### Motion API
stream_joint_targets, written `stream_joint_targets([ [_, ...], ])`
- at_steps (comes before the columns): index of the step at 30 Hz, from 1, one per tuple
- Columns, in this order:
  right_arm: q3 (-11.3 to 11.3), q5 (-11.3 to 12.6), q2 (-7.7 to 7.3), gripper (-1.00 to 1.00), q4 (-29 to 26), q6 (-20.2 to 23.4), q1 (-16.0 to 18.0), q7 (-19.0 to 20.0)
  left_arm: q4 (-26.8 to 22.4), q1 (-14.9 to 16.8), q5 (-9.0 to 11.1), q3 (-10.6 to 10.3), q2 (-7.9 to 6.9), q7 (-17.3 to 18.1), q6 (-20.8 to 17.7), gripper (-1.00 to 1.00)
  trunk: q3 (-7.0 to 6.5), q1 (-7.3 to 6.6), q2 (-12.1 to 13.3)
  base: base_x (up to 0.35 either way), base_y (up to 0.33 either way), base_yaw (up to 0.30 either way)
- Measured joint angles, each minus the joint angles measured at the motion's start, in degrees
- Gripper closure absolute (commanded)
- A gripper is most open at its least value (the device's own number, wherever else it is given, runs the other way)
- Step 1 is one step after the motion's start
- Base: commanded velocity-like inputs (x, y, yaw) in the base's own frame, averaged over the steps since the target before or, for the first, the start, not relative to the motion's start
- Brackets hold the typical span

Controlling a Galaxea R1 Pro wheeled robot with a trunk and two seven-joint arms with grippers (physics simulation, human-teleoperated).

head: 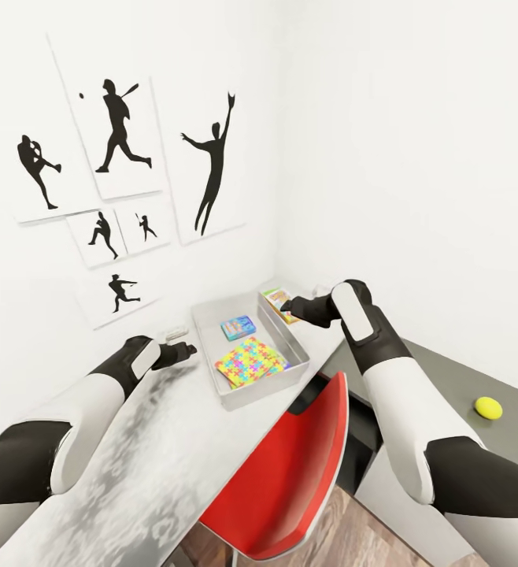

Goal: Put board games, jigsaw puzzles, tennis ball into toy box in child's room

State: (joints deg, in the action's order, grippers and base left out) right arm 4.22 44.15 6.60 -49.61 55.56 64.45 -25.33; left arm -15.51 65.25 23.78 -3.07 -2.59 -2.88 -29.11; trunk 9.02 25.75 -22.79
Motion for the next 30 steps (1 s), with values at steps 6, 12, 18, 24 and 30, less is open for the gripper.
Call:
stream_joint_targets([
  [6, 0.02, 0.0, 0.0, -1.0, 0.43, -0.07, 0.0, 0.0, -0.64, 0.02, 0.0, 0.1, 0.06, -0.12, -0.34, -1.0, 0.0, 0.0, 0.0, 0.0, -0.004, 0.0],
  [12, 0.89, 0.03, 0.01, -1.0, 0.6, -0.11, 0.0, 0.0, -4.81, 0.04, 0.01, 0.15, 0.08, -1.54, -2.94, -1.0, 0.0, 0.0, 0.0, 0.0, 0.0, 0.0],
  [18, 3.64, 0.02, 0.06, -1.0, 1.09, -0.37, 0.0, -0.07, -9.94, 0.2, 0.17, 0.2, 0.73, -6.81, -8.18, -1.0, 0.0, 0.0, 0.0, 0.0, 0.0, 0.0],
  [24, 6.46, -0.05, 0.1, -1.0, 1.82, -0.73, 0.0, -0.1, -12.23, 0.53, 0.19, 0.21, 2.92, -11.82, -11.08, -1.0, 0.0, 0.0, 0.0, 0.0, 0.0, 0.0],
  [30, 8.29, 0.02, 0.1, -1.0, 1.98, -0.86, 0.0, -0.3, -12.5, 0.54, 0.16, 0.21, 4.3, -13.48, -11.48, -1.0, 0.0, 0.0, 0.0, 0.0, 0.0, 0.0],
])
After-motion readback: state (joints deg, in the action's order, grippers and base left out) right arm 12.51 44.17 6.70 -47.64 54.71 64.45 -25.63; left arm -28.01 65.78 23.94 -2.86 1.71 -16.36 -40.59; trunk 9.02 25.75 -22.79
